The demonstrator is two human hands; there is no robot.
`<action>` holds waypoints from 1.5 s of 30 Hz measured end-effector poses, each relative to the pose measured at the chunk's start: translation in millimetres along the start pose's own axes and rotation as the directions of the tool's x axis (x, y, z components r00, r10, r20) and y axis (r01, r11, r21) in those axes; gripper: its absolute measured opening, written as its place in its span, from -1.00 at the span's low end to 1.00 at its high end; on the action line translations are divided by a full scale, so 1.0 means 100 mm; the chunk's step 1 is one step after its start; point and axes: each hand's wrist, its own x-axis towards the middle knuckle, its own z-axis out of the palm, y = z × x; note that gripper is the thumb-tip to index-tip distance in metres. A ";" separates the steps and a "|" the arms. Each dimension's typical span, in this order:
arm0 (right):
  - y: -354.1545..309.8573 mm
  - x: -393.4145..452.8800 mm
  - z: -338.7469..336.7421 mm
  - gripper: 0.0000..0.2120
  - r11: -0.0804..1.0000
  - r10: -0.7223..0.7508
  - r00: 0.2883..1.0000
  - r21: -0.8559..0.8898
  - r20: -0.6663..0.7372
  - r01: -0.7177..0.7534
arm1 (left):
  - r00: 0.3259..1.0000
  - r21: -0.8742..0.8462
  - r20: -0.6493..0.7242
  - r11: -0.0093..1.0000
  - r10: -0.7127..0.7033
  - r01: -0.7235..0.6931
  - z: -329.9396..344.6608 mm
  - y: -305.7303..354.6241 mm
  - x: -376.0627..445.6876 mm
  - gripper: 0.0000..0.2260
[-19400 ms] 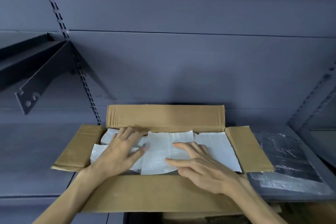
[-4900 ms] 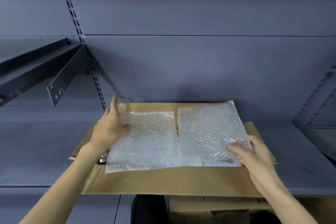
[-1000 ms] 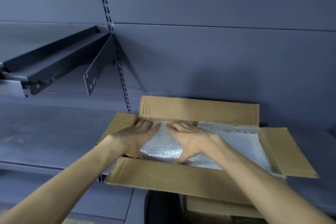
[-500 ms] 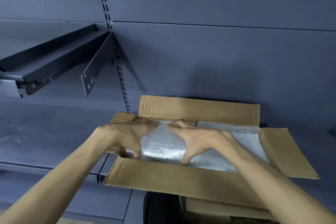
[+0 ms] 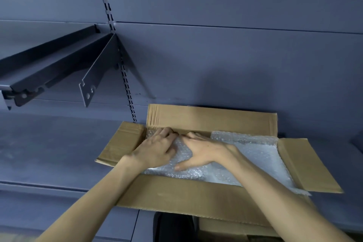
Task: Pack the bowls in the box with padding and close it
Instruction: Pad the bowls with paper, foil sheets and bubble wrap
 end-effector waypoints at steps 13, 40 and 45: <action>-0.05 0.11 -0.05 0.36 0.988 0.133 0.984 0.058 0.122 -0.141 | 0.987 0.105 -0.142 0.990 -0.079 0.094 0.06 0.19 -0.02 -0.61; -0.03 -0.16 -0.11 0.32 0.995 0.043 0.996 -0.096 0.079 -0.035 | 0.982 0.248 -0.158 0.959 -0.099 0.137 0.03 0.06 -0.16 -0.53; 0.13 -0.31 -0.24 0.15 0.994 -0.014 0.998 -0.107 -0.057 0.008 | 0.966 -0.016 0.064 0.968 -0.249 0.251 0.00 0.02 -0.20 -0.32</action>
